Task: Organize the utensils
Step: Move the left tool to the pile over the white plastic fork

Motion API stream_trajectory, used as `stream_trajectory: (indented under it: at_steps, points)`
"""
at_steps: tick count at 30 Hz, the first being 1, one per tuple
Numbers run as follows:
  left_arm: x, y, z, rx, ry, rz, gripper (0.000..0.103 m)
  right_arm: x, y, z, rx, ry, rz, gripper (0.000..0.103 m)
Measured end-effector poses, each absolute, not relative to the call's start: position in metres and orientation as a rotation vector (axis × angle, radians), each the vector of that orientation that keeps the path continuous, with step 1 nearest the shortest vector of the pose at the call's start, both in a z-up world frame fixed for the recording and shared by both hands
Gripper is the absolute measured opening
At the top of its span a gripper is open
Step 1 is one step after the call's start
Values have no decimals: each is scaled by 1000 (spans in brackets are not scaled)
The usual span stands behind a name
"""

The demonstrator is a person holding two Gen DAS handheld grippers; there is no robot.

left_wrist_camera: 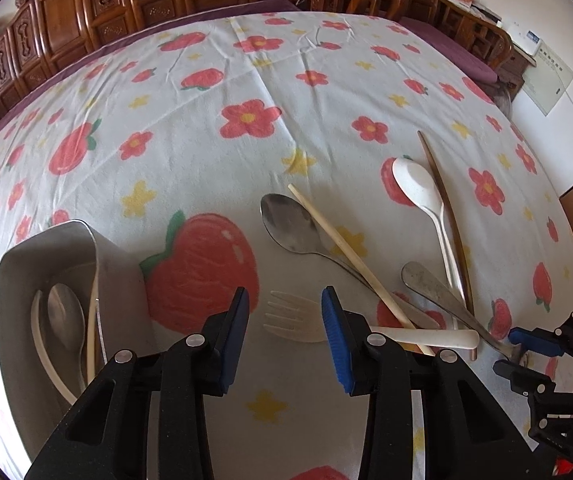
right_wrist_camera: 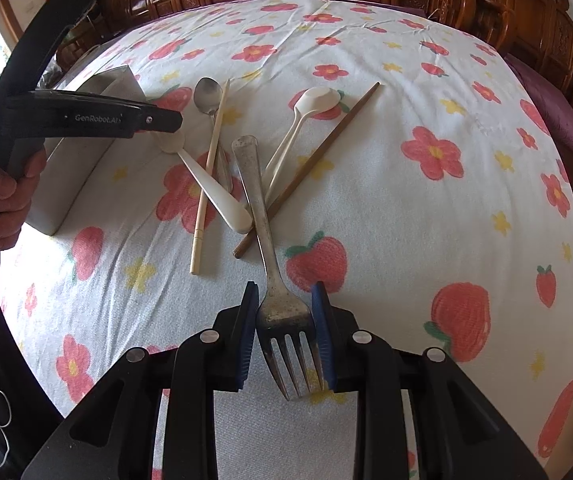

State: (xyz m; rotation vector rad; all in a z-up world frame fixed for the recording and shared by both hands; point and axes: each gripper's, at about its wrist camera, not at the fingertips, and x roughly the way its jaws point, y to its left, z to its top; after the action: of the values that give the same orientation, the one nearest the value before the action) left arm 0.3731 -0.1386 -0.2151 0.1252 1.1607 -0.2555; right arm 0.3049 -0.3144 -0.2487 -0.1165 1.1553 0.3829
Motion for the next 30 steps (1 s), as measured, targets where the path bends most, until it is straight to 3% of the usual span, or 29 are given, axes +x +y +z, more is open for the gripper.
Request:
stream_trajectory:
  at_steps: [9, 17, 30]
  points:
    - [354, -133, -192, -13, 1135, -217, 36, 304, -315, -249, -118, 1148, 394, 30]
    - [356, -150, -213, -71, 1209, -110, 36, 303, -317, -248, -98, 1136, 401, 30]
    - [339, -158, -226, 79, 1220, -61, 37, 302, -318, -248, -100, 1119, 407, 30]
